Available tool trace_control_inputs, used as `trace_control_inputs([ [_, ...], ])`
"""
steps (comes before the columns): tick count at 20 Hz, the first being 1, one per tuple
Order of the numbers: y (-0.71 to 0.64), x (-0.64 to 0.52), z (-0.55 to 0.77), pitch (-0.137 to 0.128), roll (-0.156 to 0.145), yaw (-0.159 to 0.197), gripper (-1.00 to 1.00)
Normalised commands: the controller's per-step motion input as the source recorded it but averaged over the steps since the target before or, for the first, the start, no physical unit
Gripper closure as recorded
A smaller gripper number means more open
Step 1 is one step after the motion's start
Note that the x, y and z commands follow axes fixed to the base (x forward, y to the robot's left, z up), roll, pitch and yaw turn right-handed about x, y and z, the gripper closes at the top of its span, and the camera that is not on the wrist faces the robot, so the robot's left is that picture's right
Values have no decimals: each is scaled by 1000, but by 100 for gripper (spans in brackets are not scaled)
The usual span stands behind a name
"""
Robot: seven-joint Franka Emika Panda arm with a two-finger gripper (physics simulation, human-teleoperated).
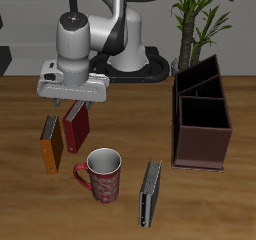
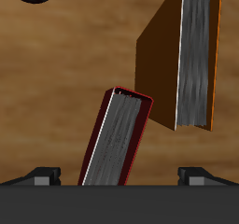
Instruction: Place the red book into the left desk caddy's left compartment
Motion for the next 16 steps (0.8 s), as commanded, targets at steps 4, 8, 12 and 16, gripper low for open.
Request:
trace_control_inputs([
  [4,-136,46,-383,37,-24,-38,-100],
  [8,-5,40,-440,30,-5,-3,-100],
  [12,-69,71,-402,24,-87,-55,100],
  [16,200,5,-159,-5,22,-6,100],
])
